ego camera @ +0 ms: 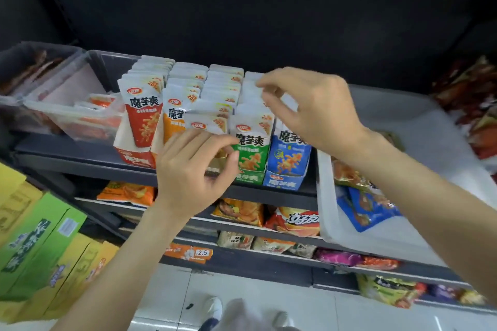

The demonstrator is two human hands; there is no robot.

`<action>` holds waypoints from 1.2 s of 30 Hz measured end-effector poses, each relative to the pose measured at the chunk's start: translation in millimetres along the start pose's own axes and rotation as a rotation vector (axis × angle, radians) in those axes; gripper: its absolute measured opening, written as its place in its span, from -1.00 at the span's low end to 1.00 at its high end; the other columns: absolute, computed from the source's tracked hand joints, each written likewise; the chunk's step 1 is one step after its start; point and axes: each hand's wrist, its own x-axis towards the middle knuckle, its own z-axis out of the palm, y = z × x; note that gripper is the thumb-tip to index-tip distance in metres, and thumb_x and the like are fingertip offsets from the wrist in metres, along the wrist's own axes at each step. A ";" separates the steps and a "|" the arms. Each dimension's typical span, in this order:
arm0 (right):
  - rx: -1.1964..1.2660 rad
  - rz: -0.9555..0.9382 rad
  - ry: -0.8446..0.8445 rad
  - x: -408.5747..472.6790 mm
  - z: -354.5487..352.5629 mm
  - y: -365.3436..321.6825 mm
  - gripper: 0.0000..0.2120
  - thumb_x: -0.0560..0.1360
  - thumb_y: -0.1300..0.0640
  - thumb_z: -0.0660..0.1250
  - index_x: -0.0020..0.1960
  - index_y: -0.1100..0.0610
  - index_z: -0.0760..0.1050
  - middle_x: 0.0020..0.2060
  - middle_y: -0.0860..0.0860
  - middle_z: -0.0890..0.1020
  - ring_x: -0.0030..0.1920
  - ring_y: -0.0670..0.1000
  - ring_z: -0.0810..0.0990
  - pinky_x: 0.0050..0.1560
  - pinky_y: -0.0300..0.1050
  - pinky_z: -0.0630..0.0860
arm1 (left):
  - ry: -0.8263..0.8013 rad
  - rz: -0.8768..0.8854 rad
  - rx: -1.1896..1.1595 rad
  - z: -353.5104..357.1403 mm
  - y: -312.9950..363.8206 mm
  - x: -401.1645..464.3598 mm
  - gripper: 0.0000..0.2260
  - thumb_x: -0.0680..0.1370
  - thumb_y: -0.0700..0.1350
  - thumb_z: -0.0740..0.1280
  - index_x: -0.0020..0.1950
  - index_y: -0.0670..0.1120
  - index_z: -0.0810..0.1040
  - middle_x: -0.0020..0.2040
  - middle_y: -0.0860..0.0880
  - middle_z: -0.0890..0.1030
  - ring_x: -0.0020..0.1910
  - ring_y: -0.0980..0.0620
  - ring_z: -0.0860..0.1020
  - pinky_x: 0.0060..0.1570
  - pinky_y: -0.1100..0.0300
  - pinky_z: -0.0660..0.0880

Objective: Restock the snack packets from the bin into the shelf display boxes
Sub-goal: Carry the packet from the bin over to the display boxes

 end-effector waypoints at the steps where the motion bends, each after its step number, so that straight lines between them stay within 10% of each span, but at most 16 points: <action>1: -0.007 0.065 -0.008 -14.9 -18.9 12.7 -0.86 0.53 0.15 0.30 0.03 0.12 0.60 -0.20 -0.05 0.66 -0.29 -0.12 0.56 -0.31 -0.11 0.52 | -0.012 0.069 -0.070 4.8 12.2 10.2 -0.88 0.53 -0.15 0.32 -0.08 -0.15 0.63 -0.22 -0.04 0.66 -0.21 -0.03 0.60 -0.19 0.07 0.51; 9: -0.315 0.554 -0.985 -142.8 -60.2 93.8 -0.67 0.45 -0.14 0.32 0.19 -0.11 0.48 0.06 -0.09 0.60 0.08 0.03 0.57 -0.02 0.01 0.54 | -0.673 0.208 -0.145 77.3 81.7 66.0 -0.68 0.54 0.13 0.21 0.21 0.06 0.56 0.09 0.08 0.61 0.15 0.05 0.48 0.12 0.15 0.37; 17: -0.303 0.705 -1.133 -168.4 -45.2 124.3 -0.35 0.38 -0.23 0.40 0.30 0.15 0.41 0.18 0.08 0.55 0.16 0.11 0.51 0.14 -0.01 0.50 | -0.950 0.276 -0.069 158.7 105.8 95.2 -0.46 0.53 0.19 0.27 0.47 0.07 0.28 0.38 0.06 0.41 0.35 0.07 0.32 0.24 0.17 0.29; 26: 0.008 0.839 -0.359 -147.6 -123.1 91.8 -0.90 0.39 0.06 0.48 -0.11 0.02 0.61 -0.50 -0.12 0.52 -0.39 -0.18 0.45 -0.31 -0.18 0.33 | -0.901 0.156 -0.380 173.1 111.7 91.2 -0.69 0.56 -0.12 0.31 0.31 0.02 0.47 0.13 0.03 0.63 0.11 -0.02 0.58 0.10 0.02 0.50; 30: 0.305 0.915 -0.173 -131.9 -151.7 73.7 -0.91 0.42 0.07 0.45 -0.17 0.03 0.54 -0.29 -0.13 0.66 -0.34 -0.15 0.62 -0.29 -0.26 0.55 | -0.761 -0.174 -0.769 146.2 111.8 96.7 -0.74 0.52 -0.25 0.36 0.02 0.14 0.55 -0.10 0.24 0.61 -0.07 0.29 0.58 0.01 0.31 0.53; 36: 0.515 0.851 -0.166 -97.0 -140.7 50.3 -0.97 0.47 0.20 0.39 -0.10 0.16 0.56 -0.23 -0.04 0.68 -0.30 -0.13 0.67 -0.36 -0.26 0.58 | -0.628 -0.432 -1.037 83.5 98.2 94.2 -0.81 0.43 -0.14 0.41 -0.01 0.09 0.56 -0.18 0.21 0.67 -0.13 0.19 0.65 -0.12 0.32 0.55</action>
